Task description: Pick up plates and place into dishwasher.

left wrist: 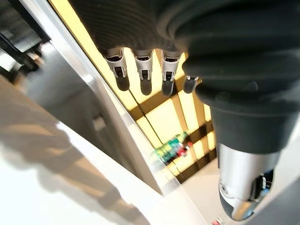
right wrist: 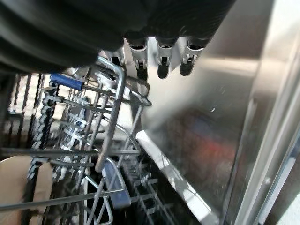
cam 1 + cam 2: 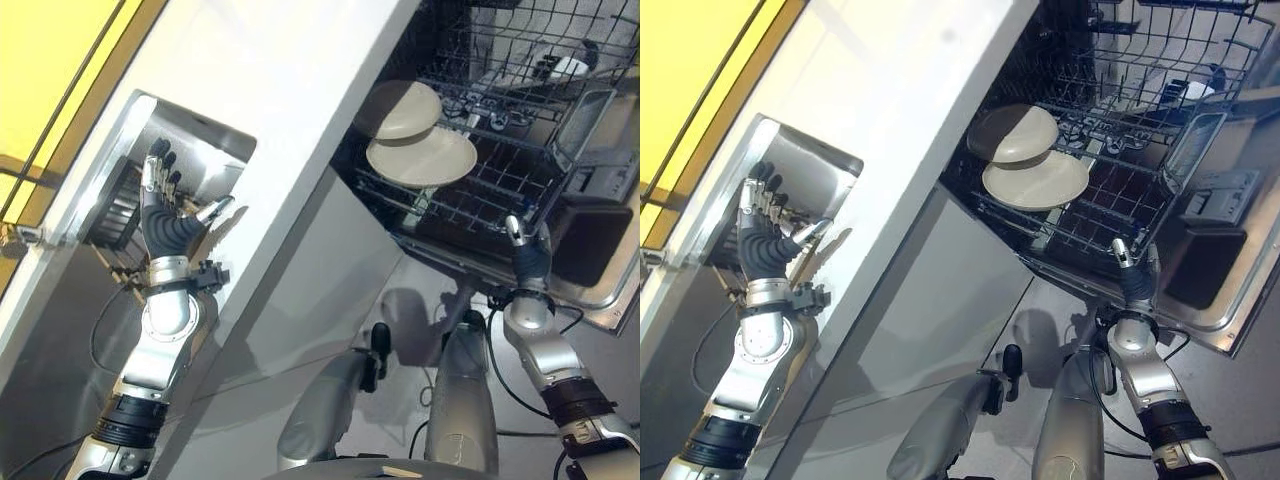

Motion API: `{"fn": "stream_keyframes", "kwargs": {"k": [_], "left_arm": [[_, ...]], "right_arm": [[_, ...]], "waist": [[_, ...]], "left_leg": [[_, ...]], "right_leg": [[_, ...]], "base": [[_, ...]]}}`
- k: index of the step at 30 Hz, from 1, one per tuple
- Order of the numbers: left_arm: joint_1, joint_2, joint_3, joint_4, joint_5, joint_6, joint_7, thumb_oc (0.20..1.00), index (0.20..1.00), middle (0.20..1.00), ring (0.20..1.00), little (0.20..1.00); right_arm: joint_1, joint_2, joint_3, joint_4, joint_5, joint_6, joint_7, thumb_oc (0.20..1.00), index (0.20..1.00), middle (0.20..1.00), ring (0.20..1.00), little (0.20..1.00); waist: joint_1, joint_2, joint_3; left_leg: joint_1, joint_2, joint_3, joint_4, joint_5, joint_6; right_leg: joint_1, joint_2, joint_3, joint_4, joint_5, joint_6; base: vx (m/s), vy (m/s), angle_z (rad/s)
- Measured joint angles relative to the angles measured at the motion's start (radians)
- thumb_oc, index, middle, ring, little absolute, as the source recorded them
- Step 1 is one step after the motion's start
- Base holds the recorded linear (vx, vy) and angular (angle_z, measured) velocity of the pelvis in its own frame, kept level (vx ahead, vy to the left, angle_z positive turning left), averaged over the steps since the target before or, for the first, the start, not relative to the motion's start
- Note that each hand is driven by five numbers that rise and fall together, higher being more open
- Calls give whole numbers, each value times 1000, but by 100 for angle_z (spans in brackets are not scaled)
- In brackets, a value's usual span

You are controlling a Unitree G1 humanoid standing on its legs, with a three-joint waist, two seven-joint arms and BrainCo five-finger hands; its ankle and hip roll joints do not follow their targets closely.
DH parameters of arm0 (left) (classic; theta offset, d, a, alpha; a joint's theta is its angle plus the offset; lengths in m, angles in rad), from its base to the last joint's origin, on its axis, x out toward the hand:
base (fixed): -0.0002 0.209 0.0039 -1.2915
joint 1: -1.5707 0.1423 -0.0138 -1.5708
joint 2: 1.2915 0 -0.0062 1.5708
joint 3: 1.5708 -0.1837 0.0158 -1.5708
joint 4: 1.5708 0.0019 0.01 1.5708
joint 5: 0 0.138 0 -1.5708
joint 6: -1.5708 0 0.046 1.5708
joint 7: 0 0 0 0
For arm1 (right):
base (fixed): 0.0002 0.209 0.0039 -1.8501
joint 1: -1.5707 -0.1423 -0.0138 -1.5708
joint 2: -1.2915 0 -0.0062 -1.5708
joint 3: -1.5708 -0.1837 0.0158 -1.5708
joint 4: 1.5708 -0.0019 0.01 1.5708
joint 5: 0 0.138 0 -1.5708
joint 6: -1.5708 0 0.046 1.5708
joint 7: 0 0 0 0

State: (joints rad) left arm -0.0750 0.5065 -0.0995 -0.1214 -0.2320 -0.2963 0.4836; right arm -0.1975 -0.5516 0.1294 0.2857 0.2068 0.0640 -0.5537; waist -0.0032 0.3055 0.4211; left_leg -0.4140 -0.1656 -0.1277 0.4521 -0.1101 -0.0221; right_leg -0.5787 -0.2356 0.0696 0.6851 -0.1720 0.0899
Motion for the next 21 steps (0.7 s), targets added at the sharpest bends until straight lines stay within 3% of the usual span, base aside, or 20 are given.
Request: {"fn": "stream_keyframes", "kwargs": {"k": [4,11,21], "left_arm": [[72,-25,6,6,-24,2,-22,1000,1000,1000,1000,1000],[171,-36,85,1,-37,5,-86,1000,1000,1000,1000,1000],[255,-31,185,-16,-51,9,-171,1000,1000,1000,1000,1000]], "right_arm": [[10,-11,0,0,-4,52,29,1000,1000,1000,1000,1000],[39,-23,-18,-5,-22,77,92,1000,1000,1000,1000,1000],[148,5,-83,-9,-19,80,103,1000,1000,1000,1000,1000]], "waist": [[24,2,-1],[93,-5,-3],[195,-63,-56]], "left_leg": [[44,-9,-20,-2,-4,-5],[109,-32,-49,-14,-2,-7],[165,-38,-50,-41,30,-1]], "right_leg": [[60,-19,-26,5,-24,8],[169,-73,-98,20,-86,15],[324,-125,-211,24,-184,32]], "base": [[114,114,25],[110,61,44],[111,-37,64]]}}
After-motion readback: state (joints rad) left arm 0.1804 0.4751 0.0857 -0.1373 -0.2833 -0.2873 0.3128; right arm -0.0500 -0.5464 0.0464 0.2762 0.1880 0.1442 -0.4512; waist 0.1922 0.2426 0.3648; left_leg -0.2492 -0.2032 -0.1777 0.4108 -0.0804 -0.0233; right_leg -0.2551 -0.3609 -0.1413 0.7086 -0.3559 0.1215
